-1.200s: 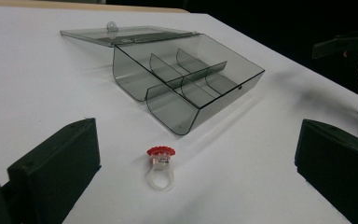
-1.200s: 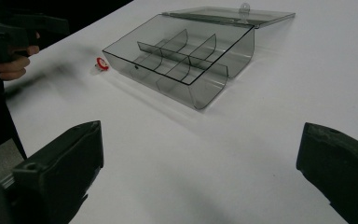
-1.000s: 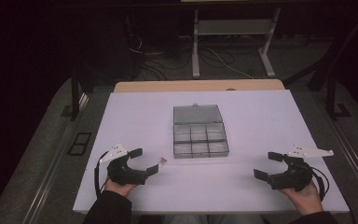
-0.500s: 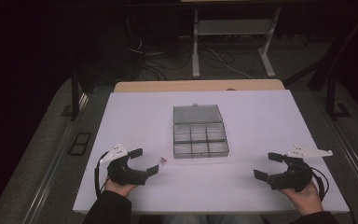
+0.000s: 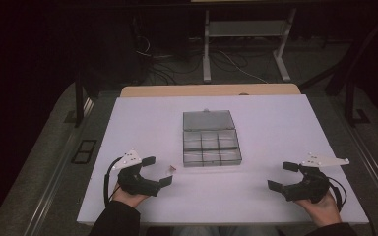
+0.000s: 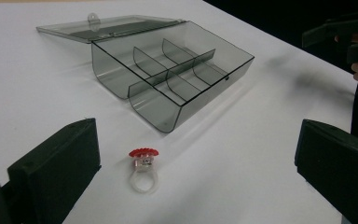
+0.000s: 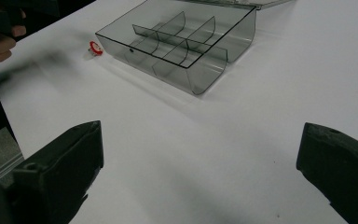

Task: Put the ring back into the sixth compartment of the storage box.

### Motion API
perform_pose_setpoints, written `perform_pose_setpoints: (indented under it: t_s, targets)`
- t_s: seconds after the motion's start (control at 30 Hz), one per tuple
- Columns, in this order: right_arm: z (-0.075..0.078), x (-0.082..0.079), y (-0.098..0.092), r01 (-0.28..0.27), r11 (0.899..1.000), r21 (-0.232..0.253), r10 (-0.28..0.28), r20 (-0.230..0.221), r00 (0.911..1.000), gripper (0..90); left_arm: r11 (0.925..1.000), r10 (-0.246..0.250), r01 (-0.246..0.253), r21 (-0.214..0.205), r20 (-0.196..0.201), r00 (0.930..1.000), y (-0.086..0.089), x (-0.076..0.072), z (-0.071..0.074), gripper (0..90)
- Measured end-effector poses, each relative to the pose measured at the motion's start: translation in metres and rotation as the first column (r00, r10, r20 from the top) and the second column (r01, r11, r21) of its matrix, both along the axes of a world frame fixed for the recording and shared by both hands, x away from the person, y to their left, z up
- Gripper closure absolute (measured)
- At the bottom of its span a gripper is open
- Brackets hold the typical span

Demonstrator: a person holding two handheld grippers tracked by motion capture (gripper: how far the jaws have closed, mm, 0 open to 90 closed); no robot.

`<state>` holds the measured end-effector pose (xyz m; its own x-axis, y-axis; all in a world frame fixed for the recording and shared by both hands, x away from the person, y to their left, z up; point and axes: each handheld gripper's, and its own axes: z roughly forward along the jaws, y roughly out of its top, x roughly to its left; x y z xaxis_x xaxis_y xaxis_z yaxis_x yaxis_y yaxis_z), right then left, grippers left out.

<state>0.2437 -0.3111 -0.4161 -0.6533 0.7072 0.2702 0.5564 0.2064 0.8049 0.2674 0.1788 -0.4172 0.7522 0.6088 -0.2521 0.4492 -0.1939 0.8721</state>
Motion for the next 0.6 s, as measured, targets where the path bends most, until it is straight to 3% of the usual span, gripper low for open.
perform_pose_setpoints:
  t_s: [0.2, 0.6]
  targets:
    - [0.000, -0.001, 0.000, -0.006, 1.000, -0.007, 0.006, -0.001, 1.0000, 0.2, 0.9979, -0.031, 0.031, 0.057, -0.005, 0.9995, -0.007, 0.002, 0.005, 0.0]
    - [0.000, -0.003, 0.002, -0.011, 1.000, -0.017, 0.011, 0.007, 0.9999, 0.2, 0.9916, -0.066, 0.071, 0.108, -0.047, 0.9967, -0.015, 0.016, 0.005, 0.0]
